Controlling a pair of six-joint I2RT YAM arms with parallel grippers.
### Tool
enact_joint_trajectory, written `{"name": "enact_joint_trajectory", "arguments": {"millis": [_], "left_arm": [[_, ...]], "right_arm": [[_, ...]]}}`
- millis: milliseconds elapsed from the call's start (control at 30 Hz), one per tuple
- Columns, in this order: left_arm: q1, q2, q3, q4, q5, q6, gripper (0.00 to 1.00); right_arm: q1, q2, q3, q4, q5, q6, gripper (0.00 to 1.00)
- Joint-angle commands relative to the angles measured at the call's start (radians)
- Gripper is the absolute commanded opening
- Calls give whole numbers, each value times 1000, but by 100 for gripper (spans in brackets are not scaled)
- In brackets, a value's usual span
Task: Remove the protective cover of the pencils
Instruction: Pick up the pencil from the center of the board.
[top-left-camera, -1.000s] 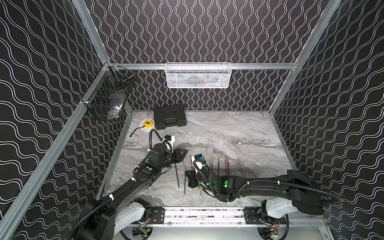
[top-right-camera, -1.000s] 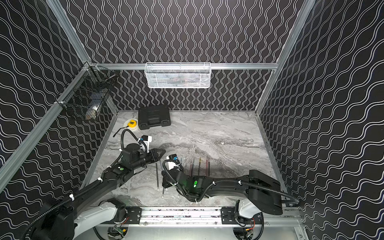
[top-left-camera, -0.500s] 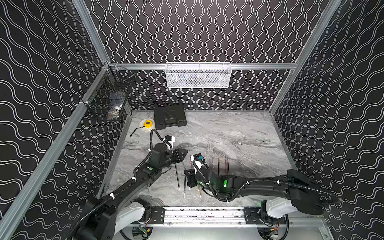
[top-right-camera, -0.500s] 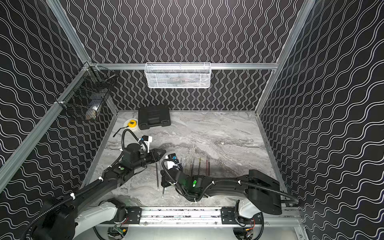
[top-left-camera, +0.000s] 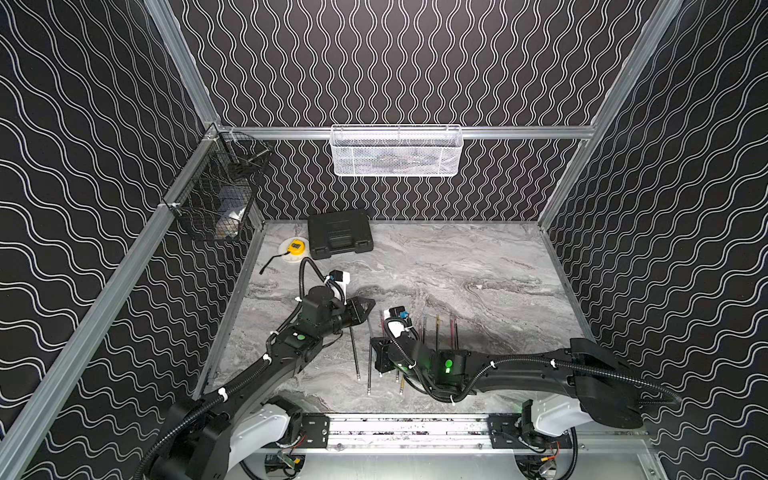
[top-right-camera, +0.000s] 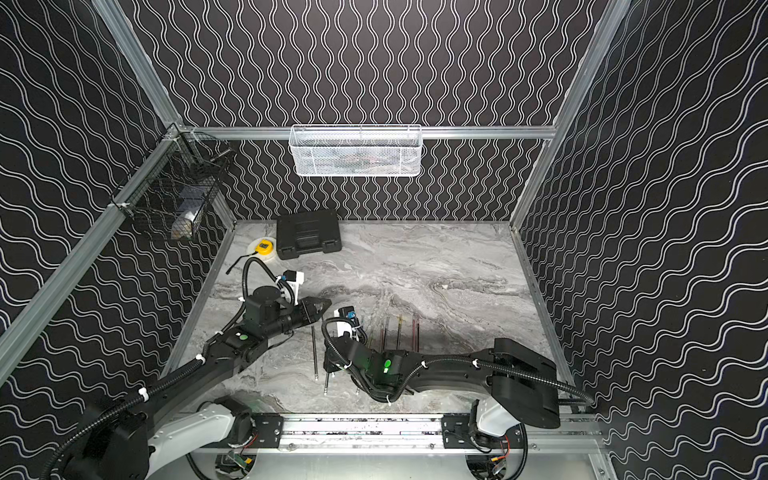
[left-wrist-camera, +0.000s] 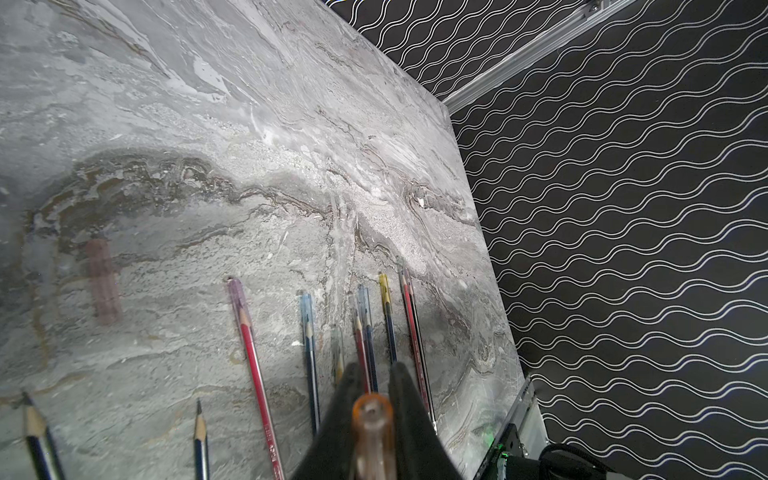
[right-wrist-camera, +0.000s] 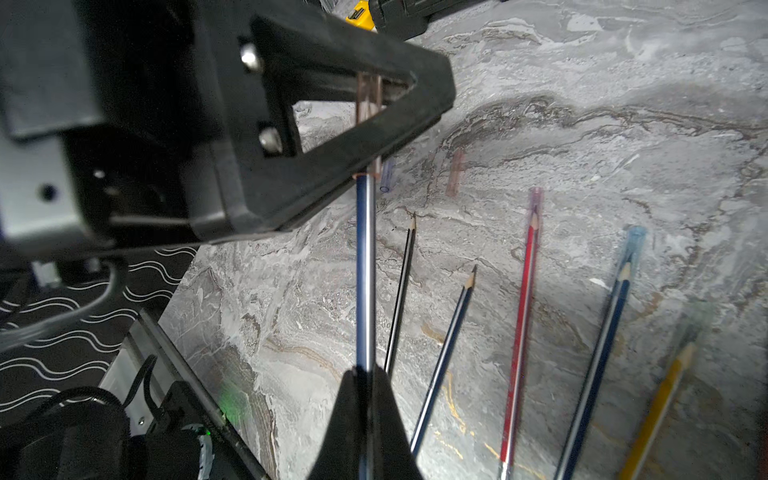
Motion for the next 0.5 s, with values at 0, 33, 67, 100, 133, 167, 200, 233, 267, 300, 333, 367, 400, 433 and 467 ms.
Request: {"name": "enact_joint_trajectory", "arguments": {"millis": [0,33,67,100,133,167,200,233,267,300,333,367,400,433,467], "left_arm": [[1,-5,11,-8,-9,6,14],[0,-4,14,-11,-10,9,13],[1,-2,16,-12,-10,9,12],[1,0,18,-15,-9,9,11],[0,2,22,-16,-9,9,10],[0,5,22,-16,-9,12,10],[0,8,24,-16,-9,11,9],[0,11,24,-16,-7,12,9],[0,12,25,-14,-7,11,9],[0,15,26,-12,-7,11,8],[1,18,26,-12,-7,11,8],[0,19,28,-14,-7,11,7],[0,20,28,-14,-7,9,7],[0,20,28,-14,-7,9,7],[0,20,28,-11,-6,8,7]], "right_arm": [[-1,1,10,-1,20,-9,0],[-2,1,10,1,20,-12,0],[-1,1,13,2,18,-15,0],[-2,2,15,0,18,-15,0],[-3,3,16,-1,18,-18,0],[-3,5,16,1,17,-19,0],[-3,5,17,3,14,-21,0],[-2,6,18,4,14,-23,0],[-4,7,18,4,14,-24,0],[-4,7,20,5,12,-24,0],[-5,8,20,4,11,-26,0],[-5,8,20,4,9,-27,0],[-5,9,20,3,9,-29,0],[-5,8,21,5,8,-28,9],[-5,8,17,10,7,-30,20]]}}
